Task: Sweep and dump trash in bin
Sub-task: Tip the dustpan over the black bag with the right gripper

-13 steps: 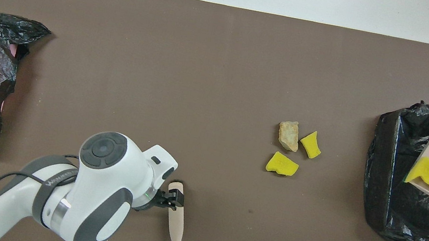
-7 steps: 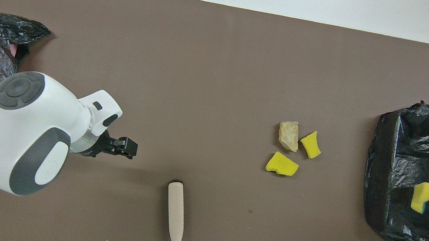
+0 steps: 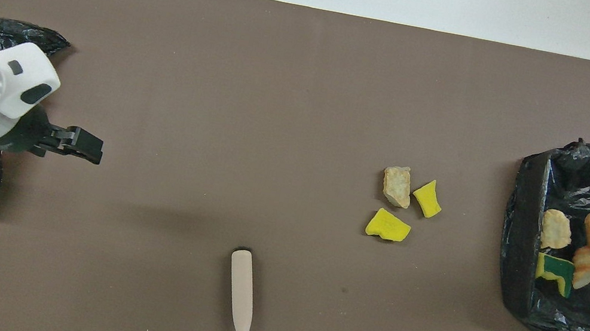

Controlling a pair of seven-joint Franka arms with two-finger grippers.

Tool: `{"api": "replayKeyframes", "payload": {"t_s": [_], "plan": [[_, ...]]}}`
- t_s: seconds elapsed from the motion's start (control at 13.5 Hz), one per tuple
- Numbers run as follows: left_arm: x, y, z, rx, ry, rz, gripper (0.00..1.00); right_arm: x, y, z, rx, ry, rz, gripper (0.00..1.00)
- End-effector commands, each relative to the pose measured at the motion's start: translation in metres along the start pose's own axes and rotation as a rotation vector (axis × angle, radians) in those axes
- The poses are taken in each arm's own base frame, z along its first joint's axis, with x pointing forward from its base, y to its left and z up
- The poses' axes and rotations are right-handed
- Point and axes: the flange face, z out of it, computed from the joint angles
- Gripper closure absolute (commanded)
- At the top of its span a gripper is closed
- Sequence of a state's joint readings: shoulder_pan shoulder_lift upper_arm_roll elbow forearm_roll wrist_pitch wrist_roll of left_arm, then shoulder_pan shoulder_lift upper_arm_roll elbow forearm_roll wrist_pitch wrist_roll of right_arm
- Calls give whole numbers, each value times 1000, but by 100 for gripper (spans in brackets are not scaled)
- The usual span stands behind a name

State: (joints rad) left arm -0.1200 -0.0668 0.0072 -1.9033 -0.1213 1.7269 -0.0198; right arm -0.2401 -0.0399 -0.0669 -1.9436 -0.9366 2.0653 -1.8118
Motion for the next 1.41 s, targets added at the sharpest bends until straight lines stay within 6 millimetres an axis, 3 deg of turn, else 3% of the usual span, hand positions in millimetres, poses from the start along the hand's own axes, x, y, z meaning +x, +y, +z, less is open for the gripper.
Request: {"api": "replayKeyframes", "payload": {"t_s": [0.0,0.15,0.3,0.52,0.74,0.89,1.04,1.19,1.33], "plan": [[4,-5,-28,71,4,40,0,-3,-12,-14,-5,-75,-72,100],[20,-8,-44,121,-9,48,0,-24,-32,-41,-13,-104,-20,100],[21,-8,-45,118,-18,67,0,-40,-42,-87,-20,-123,52,100],[20,-9,-46,118,-20,47,0,-35,-46,-138,0,16,301,100],[18,-14,-60,113,23,35,0,13,-28,-180,5,171,571,100],[19,-21,-64,109,32,23,0,42,-22,-184,77,356,740,100],[18,-25,-70,77,43,7,0,88,-3,-205,155,460,939,100],[18,-33,-86,12,72,-34,0,148,26,-239,254,544,1139,100],[17,-34,-88,12,76,-25,0,220,65,-269,371,583,1344,100]]}}
